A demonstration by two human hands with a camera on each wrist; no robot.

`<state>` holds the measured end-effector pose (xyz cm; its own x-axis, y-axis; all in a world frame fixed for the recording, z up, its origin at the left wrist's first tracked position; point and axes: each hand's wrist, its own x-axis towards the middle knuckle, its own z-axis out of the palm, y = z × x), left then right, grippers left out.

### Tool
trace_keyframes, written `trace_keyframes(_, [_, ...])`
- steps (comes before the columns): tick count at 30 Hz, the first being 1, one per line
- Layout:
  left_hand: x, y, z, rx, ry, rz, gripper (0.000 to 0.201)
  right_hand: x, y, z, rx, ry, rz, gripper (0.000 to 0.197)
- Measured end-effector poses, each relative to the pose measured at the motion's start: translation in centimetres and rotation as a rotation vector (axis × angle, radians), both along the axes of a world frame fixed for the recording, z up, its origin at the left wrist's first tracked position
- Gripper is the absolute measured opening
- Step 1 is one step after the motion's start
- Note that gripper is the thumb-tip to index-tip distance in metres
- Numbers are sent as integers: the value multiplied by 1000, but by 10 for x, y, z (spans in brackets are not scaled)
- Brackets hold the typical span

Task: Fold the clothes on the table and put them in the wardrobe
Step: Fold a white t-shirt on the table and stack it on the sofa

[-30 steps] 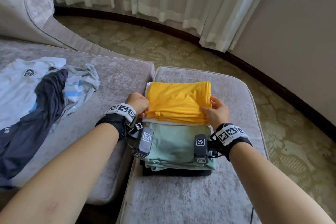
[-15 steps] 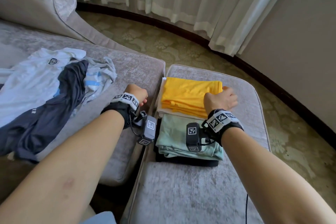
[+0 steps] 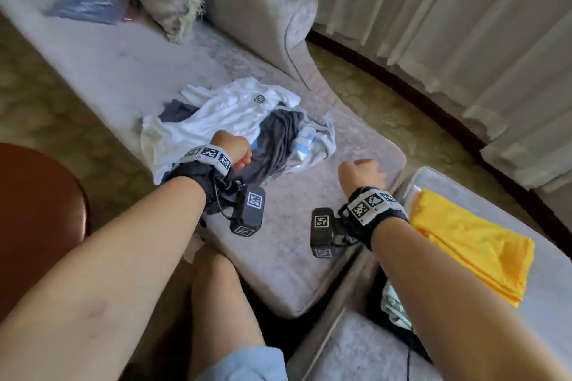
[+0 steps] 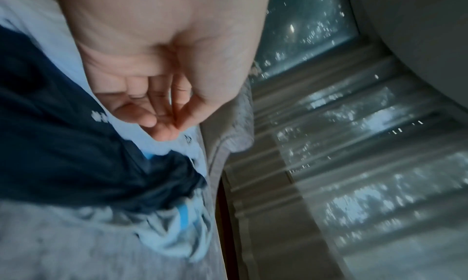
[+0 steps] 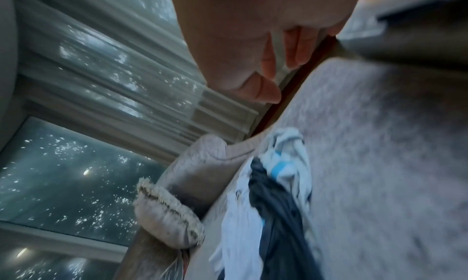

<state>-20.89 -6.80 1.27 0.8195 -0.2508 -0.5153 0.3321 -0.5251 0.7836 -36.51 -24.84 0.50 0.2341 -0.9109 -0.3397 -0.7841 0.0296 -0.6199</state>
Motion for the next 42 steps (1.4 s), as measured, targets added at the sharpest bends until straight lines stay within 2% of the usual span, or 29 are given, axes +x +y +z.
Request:
trace_keyframes(4, [47, 59, -27, 32, 50, 141, 27, 74, 37, -37, 150, 79, 213, 56])
trace_keyframes(6, [61, 75, -38, 40, 87, 187, 28, 101, 51, -49, 192, 88, 325, 40])
trace_keyframes(9, [88, 96, -60, 49, 116, 289, 22, 146, 68, -80, 220, 58, 486, 43])
trace_keyframes(12, [107, 105, -90, 54, 141, 334, 6, 179, 80, -108, 248, -76, 403, 44])
trace_keyframes(13, [111, 105, -100, 57, 149, 337, 13, 188, 79, -118, 251, -134, 352, 48])
trace_keyframes(16, [126, 101, -125, 2, 172, 406, 54, 217, 73, -129, 297, -237, 259, 75])
trace_keyframes(18, [138, 98, -134, -79, 214, 504, 74, 231, 70, -125, 301, -185, 299, 73])
trace_keyframes(19, [143, 99, -139, -105, 238, 548, 75, 237, 69, -124, 298, -143, 313, 70])
trace_keyframes(20, [149, 101, -145, -117, 259, 574, 67, 241, 66, -127, 315, -98, 315, 71])
trace_keyframes(22, [154, 107, -145, -116, 295, 587, 34, 247, 64, -132, 308, -62, 337, 68])
trace_keyframes(26, [153, 122, -147, -115, 303, 546, 20, 253, 78, -128, 206, -118, 425, 41])
trace_keyframes(30, [143, 143, -116, -164, 304, 575, 26, 249, 97, -86, 287, -370, 325, 7])
trace_keyframes(31, [141, 148, -103, -172, 264, 572, 28, 247, 102, -71, 348, -412, 329, 6])
trace_keyframes(33, [133, 154, -70, -181, 165, 561, 23, 238, 115, -43, 537, -586, 293, 23])
trace_keyframes(35, [122, 161, -35, -202, 77, 532, 25, 227, 137, -12, 627, -648, 392, 38])
trace_keyframes(37, [107, 168, 5, -221, 5, 481, 44, 207, 169, 22, 730, -707, 538, 19])
trace_keyframes(39, [89, 178, 41, -212, -31, 390, 64, 184, 202, 51, 791, -746, 692, 20])
trace_keyframes(40, [78, 186, 58, -241, 17, 333, 70, 171, 218, 64, 832, -763, 748, 22])
trace_keyframes(42, [52, 202, 86, -401, 254, 198, 75, 148, 246, 83, 942, -783, 858, 13])
